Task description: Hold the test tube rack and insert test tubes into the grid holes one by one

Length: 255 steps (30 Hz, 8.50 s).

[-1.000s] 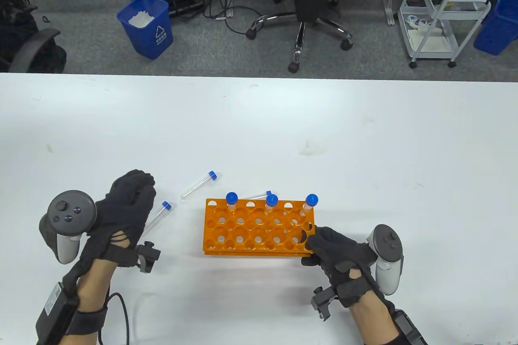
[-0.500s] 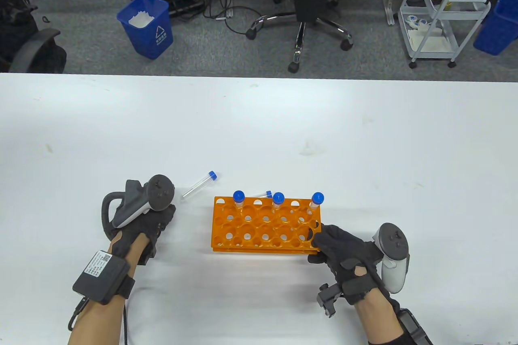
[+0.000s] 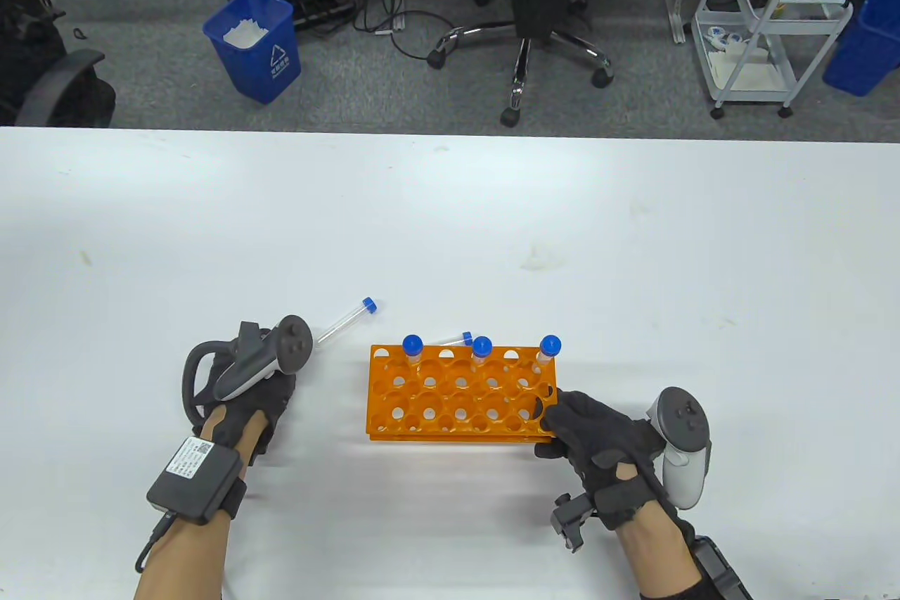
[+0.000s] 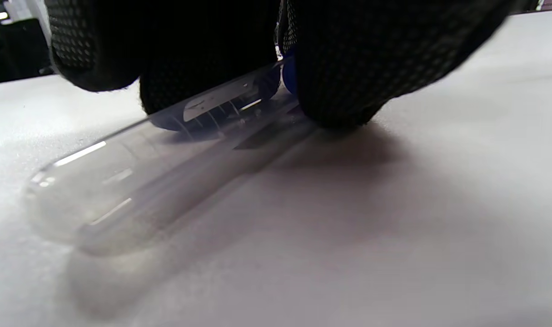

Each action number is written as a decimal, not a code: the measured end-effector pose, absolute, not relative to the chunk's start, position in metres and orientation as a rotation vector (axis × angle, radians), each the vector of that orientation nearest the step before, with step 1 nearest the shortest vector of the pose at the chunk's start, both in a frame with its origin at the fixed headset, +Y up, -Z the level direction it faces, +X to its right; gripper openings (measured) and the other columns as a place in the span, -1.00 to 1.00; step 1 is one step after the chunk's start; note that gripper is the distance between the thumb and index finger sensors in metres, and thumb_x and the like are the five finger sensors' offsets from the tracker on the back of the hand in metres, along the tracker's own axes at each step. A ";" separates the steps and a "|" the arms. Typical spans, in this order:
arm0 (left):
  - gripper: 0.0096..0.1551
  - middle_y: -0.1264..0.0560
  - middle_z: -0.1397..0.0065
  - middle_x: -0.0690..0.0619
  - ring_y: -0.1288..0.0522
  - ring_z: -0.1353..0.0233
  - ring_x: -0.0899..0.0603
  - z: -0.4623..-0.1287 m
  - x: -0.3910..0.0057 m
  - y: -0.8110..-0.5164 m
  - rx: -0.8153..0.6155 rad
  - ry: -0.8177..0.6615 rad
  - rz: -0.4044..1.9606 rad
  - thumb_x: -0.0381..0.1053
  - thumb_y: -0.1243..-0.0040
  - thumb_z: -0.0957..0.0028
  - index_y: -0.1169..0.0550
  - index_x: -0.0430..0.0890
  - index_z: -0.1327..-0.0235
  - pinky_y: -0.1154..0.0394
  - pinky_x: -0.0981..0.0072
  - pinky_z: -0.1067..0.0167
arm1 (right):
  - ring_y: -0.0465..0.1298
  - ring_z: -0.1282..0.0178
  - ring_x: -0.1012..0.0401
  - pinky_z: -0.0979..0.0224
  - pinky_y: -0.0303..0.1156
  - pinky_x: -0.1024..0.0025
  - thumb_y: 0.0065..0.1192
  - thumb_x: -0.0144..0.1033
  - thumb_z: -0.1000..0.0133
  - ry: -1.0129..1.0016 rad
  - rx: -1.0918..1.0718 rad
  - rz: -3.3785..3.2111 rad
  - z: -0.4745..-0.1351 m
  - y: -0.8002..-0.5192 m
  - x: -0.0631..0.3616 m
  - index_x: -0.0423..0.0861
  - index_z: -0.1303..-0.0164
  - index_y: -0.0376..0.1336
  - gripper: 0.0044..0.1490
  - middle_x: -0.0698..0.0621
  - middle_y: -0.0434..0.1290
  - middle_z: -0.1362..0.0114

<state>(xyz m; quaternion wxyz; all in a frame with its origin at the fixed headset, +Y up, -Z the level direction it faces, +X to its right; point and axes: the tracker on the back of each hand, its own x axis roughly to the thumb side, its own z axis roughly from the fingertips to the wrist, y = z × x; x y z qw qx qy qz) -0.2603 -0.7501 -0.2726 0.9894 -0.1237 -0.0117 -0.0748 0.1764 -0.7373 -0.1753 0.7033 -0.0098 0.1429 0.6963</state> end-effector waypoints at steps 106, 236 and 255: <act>-0.30 -0.51 -0.38 -0.14 -0.70 -0.15 -0.27 -0.281 -0.161 -0.571 0.211 -0.246 0.074 0.12 -0.38 0.15 -0.54 -0.03 -0.31 -0.61 -0.06 -0.10 | 0.48 -0.15 -0.44 -0.02 0.58 -0.27 0.31 -0.19 0.02 0.303 -0.090 1.531 -0.176 -0.741 0.186 -0.35 0.09 0.45 -0.47 -0.66 0.23 -0.42; -0.48 -0.75 -0.07 -0.09 -0.84 0.21 -0.16 -0.141 -0.049 -0.610 0.359 -0.588 0.177 0.01 -0.66 0.38 -0.75 -0.01 0.10 -0.72 0.07 0.21 | 0.48 -0.14 -0.44 -0.02 0.58 -0.27 0.32 -0.20 0.03 0.330 -0.084 1.493 -0.178 -0.745 0.189 -0.35 0.10 0.46 -0.47 -0.66 0.23 -0.42; -0.31 -0.67 -0.22 -0.10 -0.79 0.06 -0.22 -0.136 -0.078 -0.569 0.421 -0.520 0.198 0.22 -0.42 0.22 -0.69 -0.11 -0.13 -0.68 0.04 0.09 | 0.48 -0.13 -0.44 -0.01 0.58 -0.28 0.32 -0.20 0.03 0.328 -0.089 1.511 -0.182 -0.745 0.199 -0.35 0.10 0.46 -0.47 -0.67 0.24 -0.41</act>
